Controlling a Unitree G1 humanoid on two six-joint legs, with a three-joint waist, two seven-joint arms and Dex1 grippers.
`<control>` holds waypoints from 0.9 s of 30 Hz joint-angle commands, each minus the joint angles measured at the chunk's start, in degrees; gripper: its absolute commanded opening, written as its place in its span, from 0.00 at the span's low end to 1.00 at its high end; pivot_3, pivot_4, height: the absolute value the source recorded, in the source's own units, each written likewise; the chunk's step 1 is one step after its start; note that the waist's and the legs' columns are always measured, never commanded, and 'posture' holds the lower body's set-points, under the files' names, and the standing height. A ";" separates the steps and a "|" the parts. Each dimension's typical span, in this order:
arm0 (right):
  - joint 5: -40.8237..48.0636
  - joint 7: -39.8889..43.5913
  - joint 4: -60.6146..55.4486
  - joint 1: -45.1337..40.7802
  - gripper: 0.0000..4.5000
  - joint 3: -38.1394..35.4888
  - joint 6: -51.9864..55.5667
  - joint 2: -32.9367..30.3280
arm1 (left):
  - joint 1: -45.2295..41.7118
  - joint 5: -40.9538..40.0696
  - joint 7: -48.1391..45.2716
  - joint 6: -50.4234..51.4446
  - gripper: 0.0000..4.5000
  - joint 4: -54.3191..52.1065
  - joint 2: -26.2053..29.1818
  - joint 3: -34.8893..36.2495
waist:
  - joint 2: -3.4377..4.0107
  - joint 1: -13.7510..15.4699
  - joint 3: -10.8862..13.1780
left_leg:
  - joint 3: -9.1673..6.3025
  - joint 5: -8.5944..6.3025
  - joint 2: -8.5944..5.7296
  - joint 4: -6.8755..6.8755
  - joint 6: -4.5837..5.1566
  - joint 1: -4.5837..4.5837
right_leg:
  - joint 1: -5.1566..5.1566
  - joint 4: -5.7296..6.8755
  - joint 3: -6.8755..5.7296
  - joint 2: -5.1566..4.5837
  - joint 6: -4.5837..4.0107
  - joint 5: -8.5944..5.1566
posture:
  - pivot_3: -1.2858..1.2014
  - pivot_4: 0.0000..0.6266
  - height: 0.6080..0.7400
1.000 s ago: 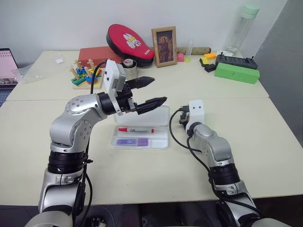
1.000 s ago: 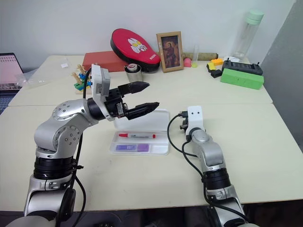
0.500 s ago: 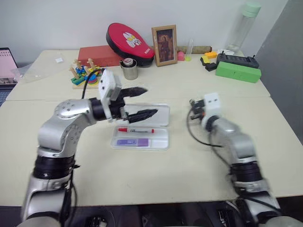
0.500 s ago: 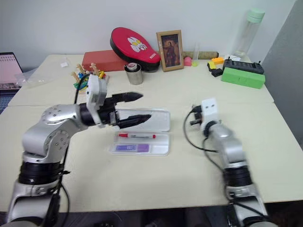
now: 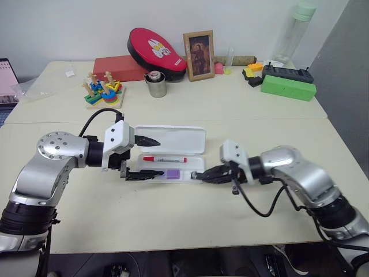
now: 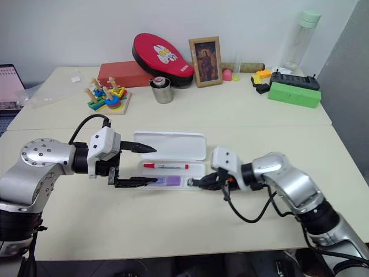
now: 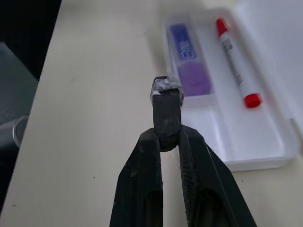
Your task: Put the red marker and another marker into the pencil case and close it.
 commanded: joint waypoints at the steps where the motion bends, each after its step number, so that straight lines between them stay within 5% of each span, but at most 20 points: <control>1: -3.02 -0.09 2.38 -2.60 0.04 0.81 -1.83 1.00 | 0.31 -0.83 0.83 0.35 1.00 -3.05 0.52 1.66 | 0.00 0.16 0.01 | -0.01 0.00 0.00 0.00 0.00 -0.01 | 0.00 0.00 -0.01 0.00 -0.01 0.00 | 0.52 0.24 1.00; 12: -6.85 -0.06 8.16 -4.76 0.04 1.14 -3.23 4.32 | 0.98 -1.83 2.62 2.03 1.00 -5.33 -0.58 1.65 | -0.01 0.01 0.00 | -0.02 0.00 0.01 -0.02 0.00 0.01 | 0.01 0.03 -0.03 0.01 -0.24 0.12 | 0.52 0.24 1.00; 22: -4.79 0.84 7.37 -6.05 0.62 -2.83 -1.76 6.24 | 2.57 -2.96 5.03 4.40 1.00 -6.94 -0.30 2.71 | -0.01 0.01 0.00 | -0.02 0.00 0.01 -0.02 0.00 0.02 | 0.02 0.06 -0.03 0.01 -0.25 0.12 | 0.52 0.24 1.00; 27: 6.01 2.75 5.89 -10.90 0.91 -12.45 0.80 9.88 | 5.30 -9.10 11.04 10.87 1.00 -9.95 -1.02 11.82 | -0.01 -0.01 0.01 | -0.02 0.00 0.02 -0.01 0.00 0.02 | 0.01 0.09 -0.03 0.01 -0.25 0.12 | 0.52 0.24 1.00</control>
